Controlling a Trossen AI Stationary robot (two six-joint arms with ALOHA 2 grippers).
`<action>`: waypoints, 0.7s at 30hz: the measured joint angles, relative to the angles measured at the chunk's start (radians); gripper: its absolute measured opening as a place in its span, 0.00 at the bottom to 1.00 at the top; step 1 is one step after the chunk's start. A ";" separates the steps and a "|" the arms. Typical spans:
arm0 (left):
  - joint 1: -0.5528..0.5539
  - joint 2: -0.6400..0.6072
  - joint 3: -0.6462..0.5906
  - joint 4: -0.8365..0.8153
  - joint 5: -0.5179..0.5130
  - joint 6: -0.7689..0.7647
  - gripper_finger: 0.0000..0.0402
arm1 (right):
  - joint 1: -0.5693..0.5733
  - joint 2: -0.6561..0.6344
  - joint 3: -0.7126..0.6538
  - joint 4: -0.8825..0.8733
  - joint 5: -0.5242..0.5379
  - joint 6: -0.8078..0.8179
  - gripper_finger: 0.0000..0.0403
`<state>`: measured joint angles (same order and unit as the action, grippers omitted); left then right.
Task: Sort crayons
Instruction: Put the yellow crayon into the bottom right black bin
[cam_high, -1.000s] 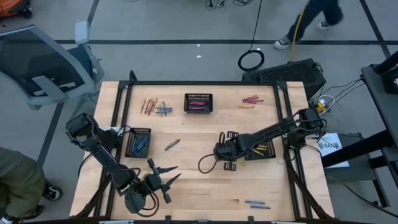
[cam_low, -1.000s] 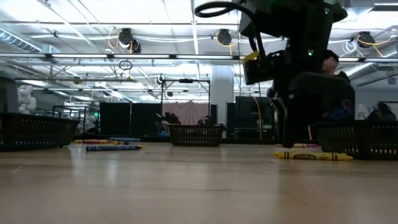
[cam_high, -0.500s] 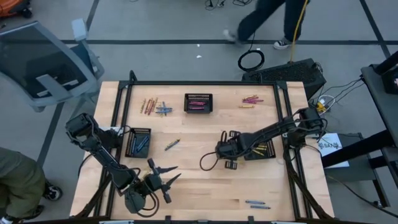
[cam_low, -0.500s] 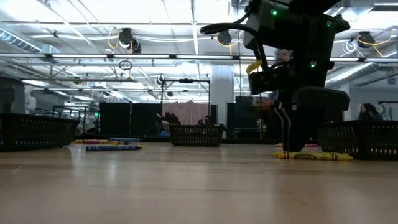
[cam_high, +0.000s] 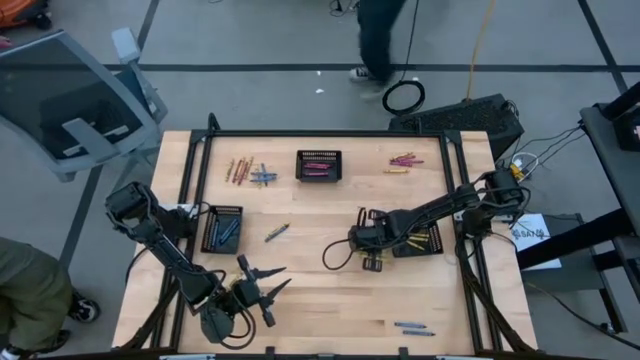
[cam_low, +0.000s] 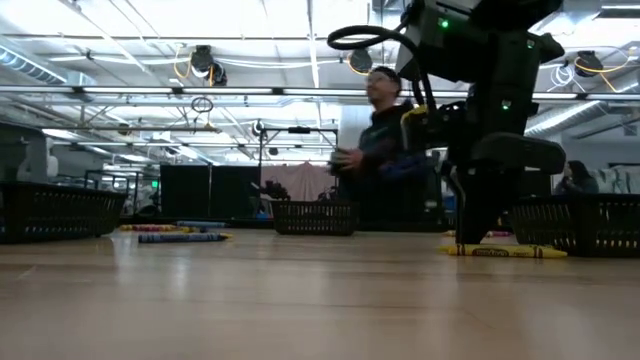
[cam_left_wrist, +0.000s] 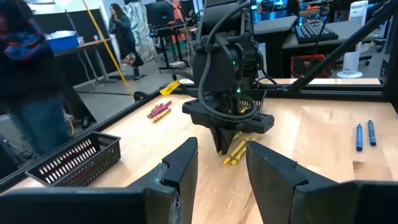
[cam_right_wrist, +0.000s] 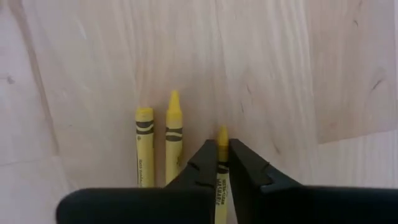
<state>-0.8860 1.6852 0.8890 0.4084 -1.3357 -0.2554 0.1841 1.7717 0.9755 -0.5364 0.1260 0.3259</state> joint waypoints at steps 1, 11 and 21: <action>0.000 0.000 0.000 0.000 0.000 0.000 0.34 | 0.000 -0.010 0.005 0.007 0.003 -0.009 0.02; 0.000 0.000 0.000 0.000 0.000 0.000 0.34 | 0.035 -0.317 0.011 0.030 0.161 -0.080 0.00; 0.000 0.000 0.000 0.001 0.000 -0.001 0.34 | 0.217 -0.673 -0.025 -0.131 0.225 -0.091 0.00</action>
<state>-0.8862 1.6855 0.8886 0.4095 -1.3354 -0.2569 0.4014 1.0985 0.9509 -0.6677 0.3509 0.2353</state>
